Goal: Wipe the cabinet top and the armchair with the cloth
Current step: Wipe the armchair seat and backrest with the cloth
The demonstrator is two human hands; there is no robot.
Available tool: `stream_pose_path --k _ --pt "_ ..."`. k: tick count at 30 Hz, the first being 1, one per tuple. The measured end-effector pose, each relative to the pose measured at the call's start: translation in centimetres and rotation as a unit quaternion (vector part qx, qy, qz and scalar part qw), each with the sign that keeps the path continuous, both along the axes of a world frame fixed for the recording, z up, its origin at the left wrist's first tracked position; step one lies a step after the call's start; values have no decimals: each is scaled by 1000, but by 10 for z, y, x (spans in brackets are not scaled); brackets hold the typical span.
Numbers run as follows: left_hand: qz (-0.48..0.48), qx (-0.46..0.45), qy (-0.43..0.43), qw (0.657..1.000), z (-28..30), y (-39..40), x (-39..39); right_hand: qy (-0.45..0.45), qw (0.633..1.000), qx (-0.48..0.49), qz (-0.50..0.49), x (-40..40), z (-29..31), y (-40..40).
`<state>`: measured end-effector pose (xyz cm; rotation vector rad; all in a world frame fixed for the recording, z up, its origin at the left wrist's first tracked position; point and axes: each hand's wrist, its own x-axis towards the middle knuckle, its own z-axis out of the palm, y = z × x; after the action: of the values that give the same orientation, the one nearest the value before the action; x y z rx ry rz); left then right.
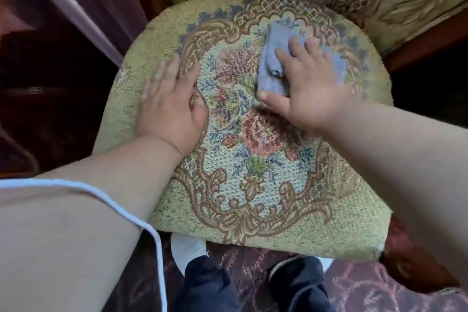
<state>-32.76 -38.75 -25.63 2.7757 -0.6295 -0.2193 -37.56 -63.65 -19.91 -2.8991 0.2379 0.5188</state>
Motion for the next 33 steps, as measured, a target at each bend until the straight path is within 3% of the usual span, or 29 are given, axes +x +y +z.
stream_pose_path --k 4,5,8,12,19,22,25,26,29,31,33 --pt "-22 49 -2 999 -2 -2 0 -216 966 92 -109 16 2 -15" --pt "-34 61 -2 998 -3 -2 0 -209 968 54 -126 24 1 -19" --pt "-77 72 -2 994 -2 -4 2 -51 989 -64 -124 31 -14 -12" --pt "-77 61 -4 995 -2 -4 3 -39 993 -67 -93 19 -23 12" --pt "-74 40 -10 996 -3 -5 3 -4 989 -23 145 -68 -18 66" --pt "-77 30 -12 996 -4 -5 1 21 949 15 315 -104 -15 67" --pt "-74 27 -17 997 -7 -4 7 22 879 34 475 -77 -15 38" --pt "-73 26 -19 997 -8 -3 7 9 871 25 490 -59 -15 24" --pt "-70 20 -26 997 -10 -3 6 -49 938 -80 334 18 -23 -29" --pt "-72 16 -29 997 -10 -3 4 -15 981 -155 118 64 -25 -56" --pt "-72 15 -26 997 -9 -3 2 37 985 -156 -66 83 -24 -54"
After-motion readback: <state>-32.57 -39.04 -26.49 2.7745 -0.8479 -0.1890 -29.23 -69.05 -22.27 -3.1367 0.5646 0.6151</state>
